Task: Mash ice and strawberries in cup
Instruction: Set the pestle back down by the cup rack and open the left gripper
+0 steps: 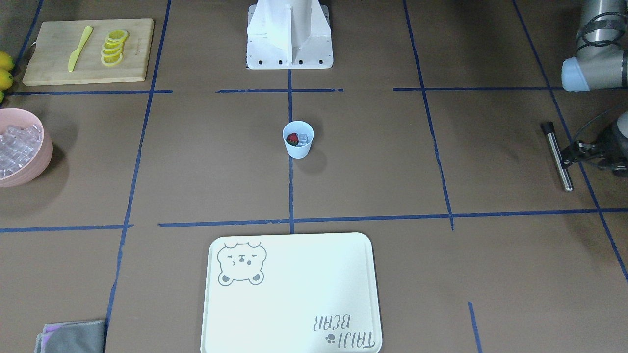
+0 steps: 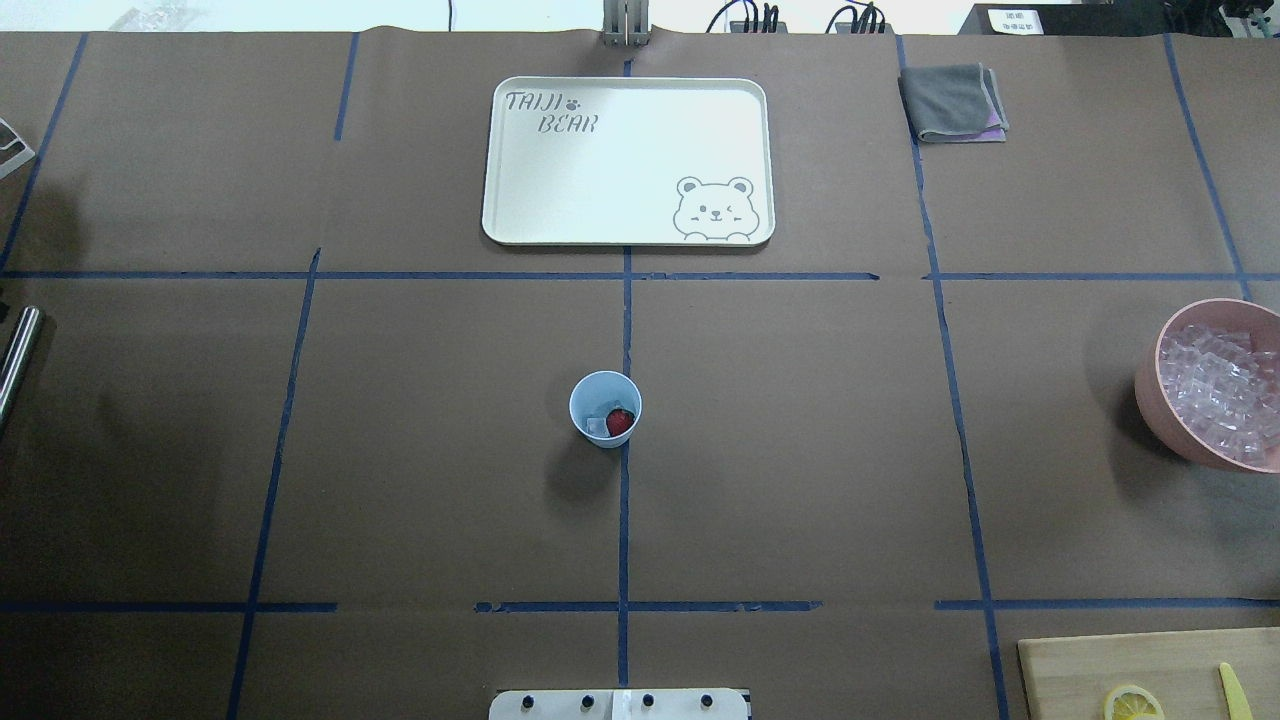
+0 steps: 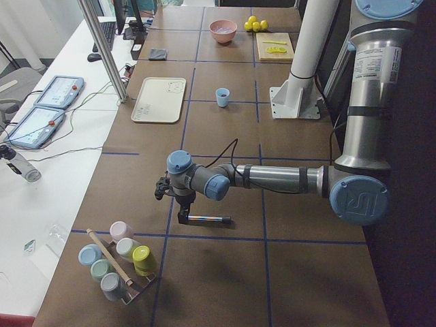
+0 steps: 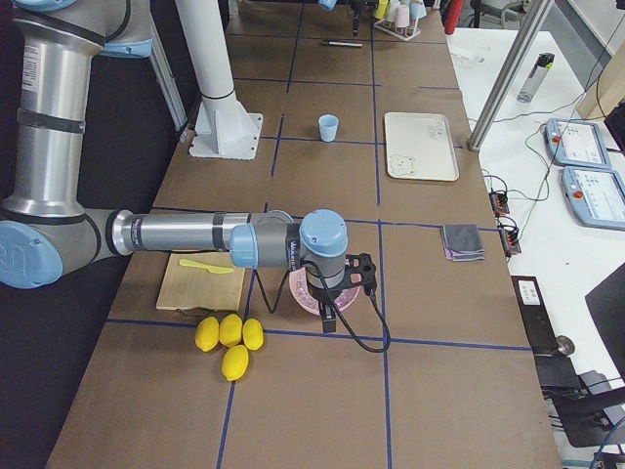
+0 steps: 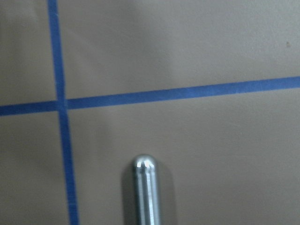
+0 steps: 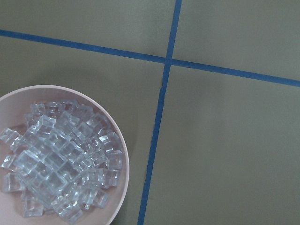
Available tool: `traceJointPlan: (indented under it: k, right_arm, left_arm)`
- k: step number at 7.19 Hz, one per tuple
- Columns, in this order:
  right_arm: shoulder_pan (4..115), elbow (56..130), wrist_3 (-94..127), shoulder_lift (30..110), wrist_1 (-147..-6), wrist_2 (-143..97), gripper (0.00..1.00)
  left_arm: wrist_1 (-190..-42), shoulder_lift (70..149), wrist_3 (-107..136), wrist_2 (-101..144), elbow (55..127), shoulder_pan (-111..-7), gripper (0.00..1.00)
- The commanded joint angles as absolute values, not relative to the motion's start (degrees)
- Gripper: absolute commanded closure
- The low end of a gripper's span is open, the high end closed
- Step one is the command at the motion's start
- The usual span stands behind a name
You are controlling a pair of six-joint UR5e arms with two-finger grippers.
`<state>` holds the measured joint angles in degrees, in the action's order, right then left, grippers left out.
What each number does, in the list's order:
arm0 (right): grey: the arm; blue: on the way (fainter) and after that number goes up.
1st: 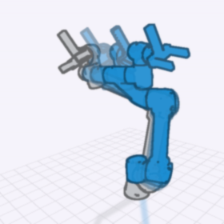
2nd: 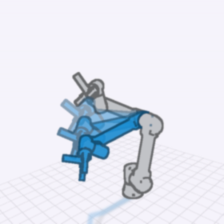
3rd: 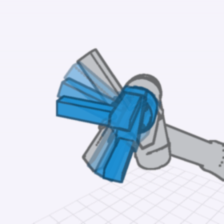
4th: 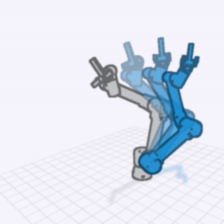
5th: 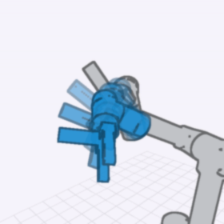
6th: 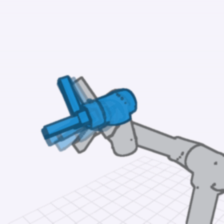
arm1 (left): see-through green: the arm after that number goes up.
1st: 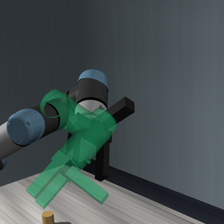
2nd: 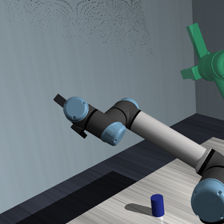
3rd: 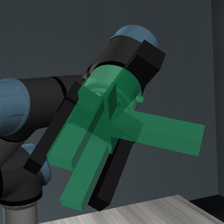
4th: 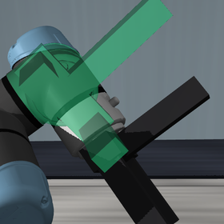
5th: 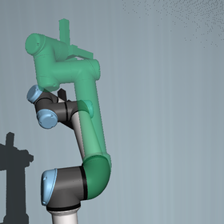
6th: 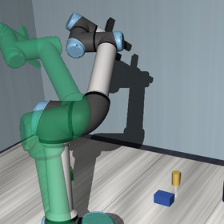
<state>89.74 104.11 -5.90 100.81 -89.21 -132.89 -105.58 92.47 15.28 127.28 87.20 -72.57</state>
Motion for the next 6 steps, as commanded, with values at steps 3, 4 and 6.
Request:
traceJointPlan:
  k: [3, 4, 6]
  right_arm:
    - [89.7, 104.1, -5.9, 100.7, -89.2, -132.9, 0.0]
    - [89.7, 104.1, -5.9, 100.8, -89.2, -132.9, 0.0]
    - [89.7, 104.1, -5.7, 100.7, -89.2, -132.9, 0.0]
  left_arm:
    - [-82.6, 94.6, -4.1, 134.2, 91.6, -91.6, 0.0]
    - [-83.4, 91.8, -4.7, 134.8, 92.0, -93.3, 0.0]
    - [-83.8, 91.6, -4.1, 134.7, 92.4, -93.4, 0.0]
